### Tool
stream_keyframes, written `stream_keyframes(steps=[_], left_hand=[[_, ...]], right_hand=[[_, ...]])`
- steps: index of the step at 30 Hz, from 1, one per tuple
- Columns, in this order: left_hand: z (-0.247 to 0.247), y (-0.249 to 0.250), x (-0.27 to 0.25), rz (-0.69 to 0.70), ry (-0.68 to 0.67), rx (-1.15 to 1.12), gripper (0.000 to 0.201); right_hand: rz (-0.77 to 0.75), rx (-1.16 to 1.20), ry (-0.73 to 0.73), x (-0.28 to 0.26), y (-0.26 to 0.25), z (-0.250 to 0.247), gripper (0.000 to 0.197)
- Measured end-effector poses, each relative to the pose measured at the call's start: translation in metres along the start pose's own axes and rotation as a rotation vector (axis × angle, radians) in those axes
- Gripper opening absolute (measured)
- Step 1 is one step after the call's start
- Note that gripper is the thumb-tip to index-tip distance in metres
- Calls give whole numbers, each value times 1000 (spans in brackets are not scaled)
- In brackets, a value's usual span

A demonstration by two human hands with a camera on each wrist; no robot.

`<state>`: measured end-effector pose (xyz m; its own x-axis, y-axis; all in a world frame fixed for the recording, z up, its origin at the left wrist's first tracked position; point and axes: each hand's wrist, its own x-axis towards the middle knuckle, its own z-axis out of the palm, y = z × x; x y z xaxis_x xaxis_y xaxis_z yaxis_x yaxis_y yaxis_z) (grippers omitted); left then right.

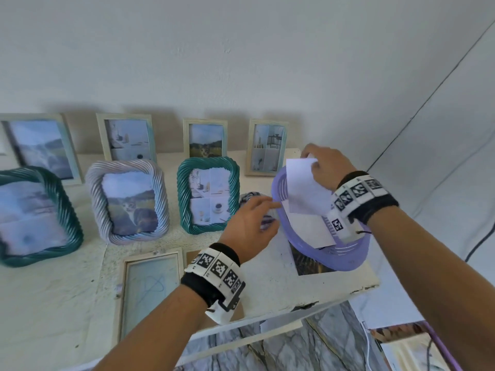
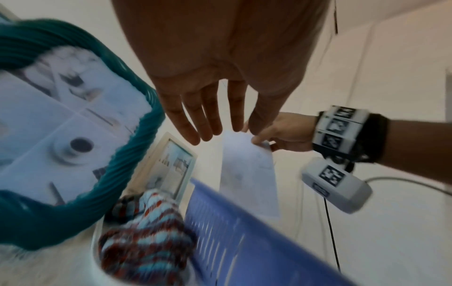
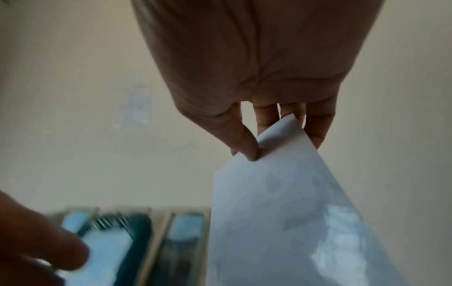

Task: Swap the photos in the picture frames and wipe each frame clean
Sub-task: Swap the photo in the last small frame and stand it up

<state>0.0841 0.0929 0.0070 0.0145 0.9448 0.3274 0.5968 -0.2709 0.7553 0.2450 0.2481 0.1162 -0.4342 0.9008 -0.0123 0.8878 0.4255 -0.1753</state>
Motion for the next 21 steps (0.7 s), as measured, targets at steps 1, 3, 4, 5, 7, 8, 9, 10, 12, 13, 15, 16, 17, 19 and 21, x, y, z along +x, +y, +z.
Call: stream_keyframes(steps=[1,3,4,5,7,8,9,10,12,13,15,16,17,19,21], left_hand=[[-9,2,0,-17,53,-32,34],[-26,6,-1,-61,145,-94,35],[-35,9,-2,-87,186,-119,36],[-43,11,-4,-115,219,-146,39],[-60,17,-11,-159,246,-228,39],[-68,18,-16,-164,247,-278,35],[-75,18,-23,-160,247,-309,29],[-82,15,-32,-156,253,-320,24],[-95,5,-53,-185,287,-348,20],[-101,0,-64,-217,312,-379,18],[-110,-11,-86,-283,363,-472,13],[-114,-16,-97,-319,388,-508,13],[-117,-20,-108,-357,408,-527,13],[-120,-31,-129,-438,421,-525,14],[-121,-43,-151,-526,409,-473,13]], right_hand=[[-33,31,61,-8,-7,-12,33],[-118,103,160,-27,-26,-33,31],[-160,158,182,-37,-36,-39,30],[-199,224,186,-47,-47,-44,29],[-266,340,161,-62,-68,-44,27],[-295,386,144,-68,-78,-40,26],[-318,431,130,-72,-86,-35,25],[-332,485,125,-76,-93,-28,25],[-314,629,142,-84,-104,-10,25],[-283,709,149,-88,-108,2,27],[-188,840,98,-98,-116,32,30],[-137,917,16,-105,-121,49,29],[-88,1025,-90,-113,-129,65,28],[-14,1199,-242,-132,-145,98,21],[24,1225,-257,-150,-159,126,18]])
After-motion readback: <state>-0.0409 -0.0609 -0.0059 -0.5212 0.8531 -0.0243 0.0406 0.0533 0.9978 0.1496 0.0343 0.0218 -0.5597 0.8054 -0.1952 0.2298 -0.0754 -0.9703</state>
